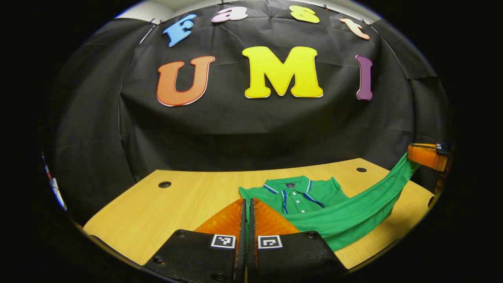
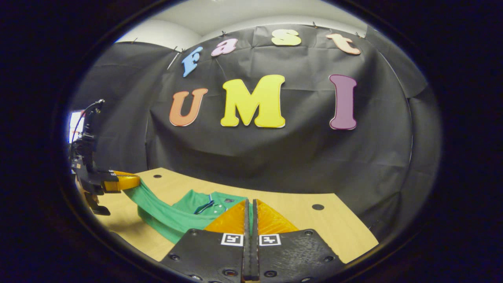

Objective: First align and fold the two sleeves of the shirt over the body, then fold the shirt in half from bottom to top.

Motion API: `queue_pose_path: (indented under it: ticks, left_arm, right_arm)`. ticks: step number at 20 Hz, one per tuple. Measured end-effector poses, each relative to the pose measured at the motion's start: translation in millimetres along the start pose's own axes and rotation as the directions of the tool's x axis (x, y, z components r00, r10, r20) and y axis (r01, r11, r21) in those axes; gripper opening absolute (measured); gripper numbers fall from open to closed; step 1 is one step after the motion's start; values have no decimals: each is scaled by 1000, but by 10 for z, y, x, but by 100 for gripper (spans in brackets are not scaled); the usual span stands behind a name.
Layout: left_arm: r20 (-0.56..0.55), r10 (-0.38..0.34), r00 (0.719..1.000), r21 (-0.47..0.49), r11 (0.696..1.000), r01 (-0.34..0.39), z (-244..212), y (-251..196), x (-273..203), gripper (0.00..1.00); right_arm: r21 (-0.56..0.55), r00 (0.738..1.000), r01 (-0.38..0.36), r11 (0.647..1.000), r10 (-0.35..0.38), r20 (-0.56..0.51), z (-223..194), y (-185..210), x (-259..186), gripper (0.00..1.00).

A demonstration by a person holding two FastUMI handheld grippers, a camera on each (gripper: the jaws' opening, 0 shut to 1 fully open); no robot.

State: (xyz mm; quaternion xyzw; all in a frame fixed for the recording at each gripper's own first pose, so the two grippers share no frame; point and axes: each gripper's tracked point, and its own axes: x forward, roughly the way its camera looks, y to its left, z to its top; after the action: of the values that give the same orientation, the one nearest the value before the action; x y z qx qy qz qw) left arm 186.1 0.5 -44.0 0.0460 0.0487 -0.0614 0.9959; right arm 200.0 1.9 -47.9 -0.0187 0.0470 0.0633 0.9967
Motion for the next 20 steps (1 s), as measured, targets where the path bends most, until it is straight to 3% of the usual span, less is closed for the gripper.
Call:
queue_pose_path:
  ticks: [3, 10, 12, 15, 20]
  left_arm:
    - [45, 16, 999, 65, 998, -18, 226, 48, 522, 7]
    - [-7, 43, 999, 4, 999, -43, 241, 374, 1582, 8]
    - [-59, 13, 998, -32, 999, -15, 65, 382, 1843, 8]
    - [-96, 18, 995, -40, 999, -22, -99, 413, 2195, 8]
    - [-95, 34, 995, 18, 999, -33, -291, 316, 2557, 7]
  right_arm:
    - [-5, 1000, 19, 1000, -19, 18, 191, -68, 510, 0]
    - [6, 994, 101, 995, -101, -49, 60, -363, 1828, 0]
    - [42, 991, 117, 992, -113, -75, -47, -416, 2156, 0]
    - [57, 985, 132, 990, -125, -118, -279, -457, 2501, 0]
    - [27, 977, 189, 982, -185, -103, -495, -553, 2860, 0]
